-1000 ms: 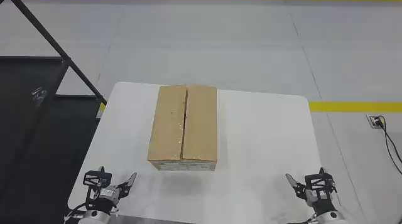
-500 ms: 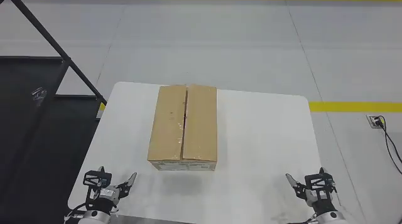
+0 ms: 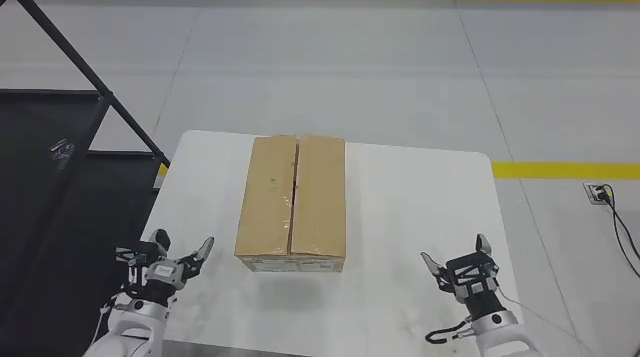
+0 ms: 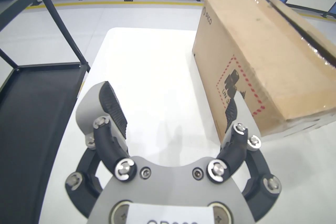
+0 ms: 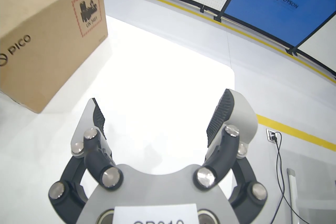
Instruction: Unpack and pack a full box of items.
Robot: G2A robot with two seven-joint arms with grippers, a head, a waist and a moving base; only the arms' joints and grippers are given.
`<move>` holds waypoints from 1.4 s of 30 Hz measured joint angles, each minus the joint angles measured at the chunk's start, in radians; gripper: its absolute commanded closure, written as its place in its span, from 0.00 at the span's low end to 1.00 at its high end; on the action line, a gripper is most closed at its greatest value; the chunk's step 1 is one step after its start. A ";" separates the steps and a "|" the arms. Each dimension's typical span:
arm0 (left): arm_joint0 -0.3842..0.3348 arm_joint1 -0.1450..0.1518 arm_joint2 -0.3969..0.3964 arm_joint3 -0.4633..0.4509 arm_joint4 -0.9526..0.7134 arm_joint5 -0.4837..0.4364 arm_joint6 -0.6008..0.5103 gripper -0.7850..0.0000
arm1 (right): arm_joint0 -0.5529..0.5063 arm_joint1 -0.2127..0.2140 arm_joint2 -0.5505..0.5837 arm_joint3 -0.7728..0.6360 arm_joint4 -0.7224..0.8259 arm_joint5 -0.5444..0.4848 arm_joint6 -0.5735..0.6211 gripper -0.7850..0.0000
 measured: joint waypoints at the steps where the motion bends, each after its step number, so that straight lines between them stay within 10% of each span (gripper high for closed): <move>1: -0.013 -0.001 0.004 -0.002 0.001 0.010 0.006 0.00 | 0.017 -0.003 -0.018 -0.006 -0.002 0.014 0.011 0.00; 21: -0.041 -0.007 0.035 -0.014 0.051 0.076 -0.009 0.00 | 0.076 -0.013 -0.067 0.001 -0.008 0.018 0.048 0.00; 34: -0.269 -0.034 0.166 0.199 0.055 0.149 -0.020 0.00 | 0.182 -0.046 -0.136 0.087 0.106 0.129 -0.011 0.00; 42: -0.272 -0.035 0.168 0.204 0.054 0.151 -0.022 0.00 | 0.182 -0.046 -0.136 0.086 0.106 0.128 -0.011 0.00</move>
